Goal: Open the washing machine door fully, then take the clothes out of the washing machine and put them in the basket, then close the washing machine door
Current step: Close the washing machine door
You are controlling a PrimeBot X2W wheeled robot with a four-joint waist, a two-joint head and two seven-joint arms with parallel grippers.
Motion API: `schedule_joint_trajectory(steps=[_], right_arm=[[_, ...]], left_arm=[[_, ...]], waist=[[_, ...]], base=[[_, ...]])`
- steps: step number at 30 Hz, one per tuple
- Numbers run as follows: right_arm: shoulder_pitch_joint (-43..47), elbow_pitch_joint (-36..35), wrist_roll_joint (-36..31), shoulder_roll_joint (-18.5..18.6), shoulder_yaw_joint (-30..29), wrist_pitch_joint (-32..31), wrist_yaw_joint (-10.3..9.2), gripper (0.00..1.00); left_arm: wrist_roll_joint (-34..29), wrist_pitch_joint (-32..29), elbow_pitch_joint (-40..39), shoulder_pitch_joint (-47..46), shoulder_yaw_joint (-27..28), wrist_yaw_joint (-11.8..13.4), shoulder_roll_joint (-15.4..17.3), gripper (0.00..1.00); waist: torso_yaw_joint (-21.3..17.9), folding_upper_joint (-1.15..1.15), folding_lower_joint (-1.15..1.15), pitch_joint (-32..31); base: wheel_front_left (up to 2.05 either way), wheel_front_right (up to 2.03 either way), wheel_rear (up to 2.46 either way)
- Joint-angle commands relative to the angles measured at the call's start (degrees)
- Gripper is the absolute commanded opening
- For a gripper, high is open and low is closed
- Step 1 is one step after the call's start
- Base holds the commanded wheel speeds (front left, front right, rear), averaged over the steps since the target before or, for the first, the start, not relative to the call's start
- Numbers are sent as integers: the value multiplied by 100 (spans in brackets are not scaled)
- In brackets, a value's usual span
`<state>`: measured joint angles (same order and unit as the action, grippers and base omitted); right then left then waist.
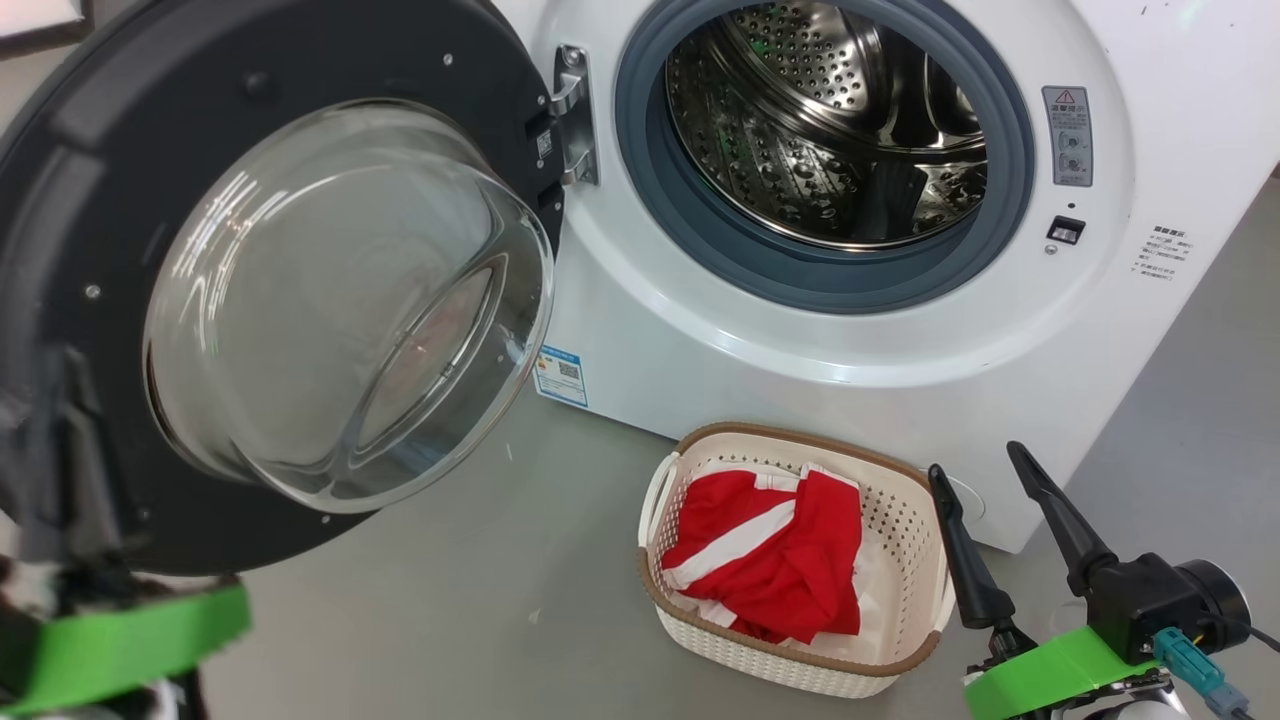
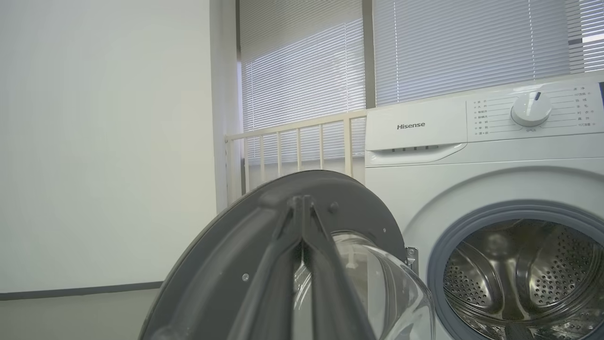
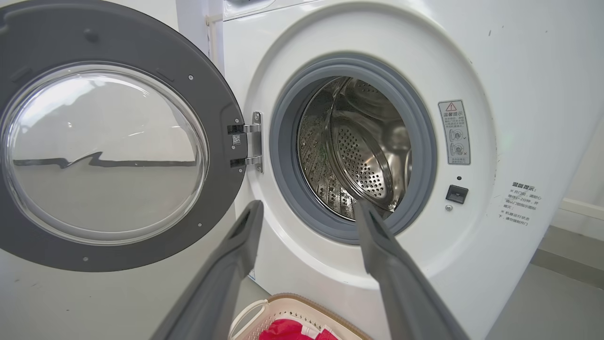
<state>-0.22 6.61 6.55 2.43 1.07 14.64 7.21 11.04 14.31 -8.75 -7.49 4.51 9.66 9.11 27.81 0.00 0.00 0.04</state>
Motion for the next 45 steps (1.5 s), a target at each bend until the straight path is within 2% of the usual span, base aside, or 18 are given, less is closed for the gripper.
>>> schedule_joint_trajectory(steps=[1,5,8,12,22,28,32,38,45], right_arm=[[-95,-114,24,44,141,36,28,100],[-102,-91,13,44,145,36,28,100],[-97,-71,10,44,144,34,28,100],[-92,-48,23,44,165,31,28,100],[-110,-32,24,44,198,31,28,100],[-103,-29,-18,44,242,-7,28,100],[-115,-35,-38,44,314,-40,28,100],[-103,-57,-61,53,345,-53,28,100],[-52,-81,-58,82,388,-53,28,100]], left_arm=[[-13,61,-163,-402,341,30,235,0],[191,66,-31,-841,690,-9,405,0],[395,67,203,-1196,1059,116,436,0],[997,61,758,-1727,1485,70,465,0],[2393,-457,3158,-3208,2270,-231,890,0],[2864,-1180,4718,-3853,2417,-330,1251,0],[3030,-1689,5370,-4039,2409,-390,1426,0],[3076,-2296,5862,-4086,2299,-491,1686,0],[3272,-3048,6251,-4118,2224,-903,1945,0]], waist=[[-13,0,0,-3],[-47,0,0,-19],[-73,0,0,-41],[-125,0,0,-79],[-259,0,0,-70],[-366,0,0,-66],[-486,0,0,-77],[-606,0,0,-66],[-711,0,0,-33]], base=[[0,0,0],[0,0,0],[0,0,0],[0,0,0],[0,0,0],[0,0,0],[0,0,0],[0,0,0],[0,0,0]])
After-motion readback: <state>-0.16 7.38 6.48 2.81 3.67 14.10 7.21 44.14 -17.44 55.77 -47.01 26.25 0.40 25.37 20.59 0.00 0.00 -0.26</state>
